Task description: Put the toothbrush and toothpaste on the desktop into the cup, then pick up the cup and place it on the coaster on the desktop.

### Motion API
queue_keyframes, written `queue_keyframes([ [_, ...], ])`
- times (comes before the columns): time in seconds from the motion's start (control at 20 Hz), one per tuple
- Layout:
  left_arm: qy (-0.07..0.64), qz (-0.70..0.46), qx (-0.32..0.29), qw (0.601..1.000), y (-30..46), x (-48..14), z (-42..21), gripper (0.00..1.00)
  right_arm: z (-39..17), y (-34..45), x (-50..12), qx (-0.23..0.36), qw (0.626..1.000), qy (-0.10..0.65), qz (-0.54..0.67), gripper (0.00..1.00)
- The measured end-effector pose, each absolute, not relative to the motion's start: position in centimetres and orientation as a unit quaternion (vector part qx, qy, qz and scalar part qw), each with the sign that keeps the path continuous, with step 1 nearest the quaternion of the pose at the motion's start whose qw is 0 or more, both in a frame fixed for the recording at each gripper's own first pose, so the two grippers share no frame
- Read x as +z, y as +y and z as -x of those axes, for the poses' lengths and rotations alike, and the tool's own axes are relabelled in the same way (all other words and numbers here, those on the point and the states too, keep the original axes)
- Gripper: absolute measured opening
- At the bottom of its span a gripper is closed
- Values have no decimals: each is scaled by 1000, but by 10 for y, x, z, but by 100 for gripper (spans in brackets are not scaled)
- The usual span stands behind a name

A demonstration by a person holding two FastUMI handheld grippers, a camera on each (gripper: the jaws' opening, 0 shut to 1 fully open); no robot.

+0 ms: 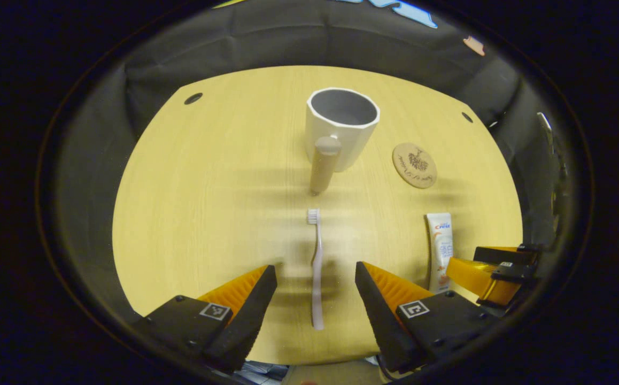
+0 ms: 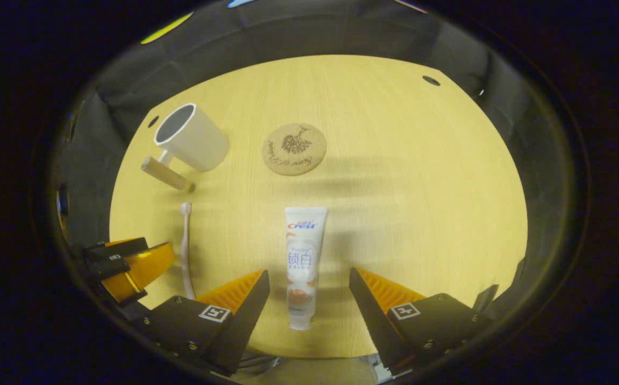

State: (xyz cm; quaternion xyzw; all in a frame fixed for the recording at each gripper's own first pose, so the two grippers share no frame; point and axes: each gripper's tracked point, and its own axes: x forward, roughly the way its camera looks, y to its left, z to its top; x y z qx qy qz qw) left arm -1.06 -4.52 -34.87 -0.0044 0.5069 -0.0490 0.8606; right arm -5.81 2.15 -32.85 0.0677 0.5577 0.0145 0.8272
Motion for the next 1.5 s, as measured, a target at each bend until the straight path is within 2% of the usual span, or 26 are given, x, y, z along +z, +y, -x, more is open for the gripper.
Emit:
queue_keyframes([
  [0.45,547,-17,-32,837,-42,-390,13,100,57,26,-359,15,806,591,-40,89],
  [0.5,549,-15,-31,835,-42,-391,14,92,56,27,-360,14,805,592,-38,89],
  [0.55,552,-13,-31,833,-43,-394,14,92,56,27,-362,14,804,594,-36,89],
  [0.6,554,-11,-30,832,-42,-396,15,98,56,27,-364,13,803,595,-34,89],
  [0.85,570,-2,-17,822,-40,-406,21,99,55,26,-369,11,802,597,-23,90],
  [0.9,567,-1,-18,823,-40,-404,20,98,55,25,-368,9,801,598,-21,84],
  [1.05,567,-5,-19,823,-43,-406,18,99,53,23,-369,4,803,596,-15,83],
  [1.1,566,-5,-18,824,-43,-406,18,98,54,24,-369,3,801,598,-14,77],
  [1.15,567,-4,-17,824,-44,-407,18,97,54,24,-369,2,802,597,-12,77],
  [1.2,567,-4,-19,824,-44,-405,18,97,53,23,-368,2,802,597,-11,72],
  [1.25,566,-3,-20,824,-46,-406,18,86,54,24,-370,2,801,598,-10,65],
  [1.3,566,-6,-21,824,-47,-405,18,81,55,24,-370,4,799,601,-9,55],
  [1.35,565,-7,-23,825,-48,-403,16,70,55,24,-369,5,798,602,-8,58],
  [1.45,567,-7,-22,823,-49,-405,15,43,58,26,-369,9,795,607,-10,39],
  [1.5,570,-8,-22,822,-49,-405,15,49,57,25,-369,10,796,605,-6,37],
])
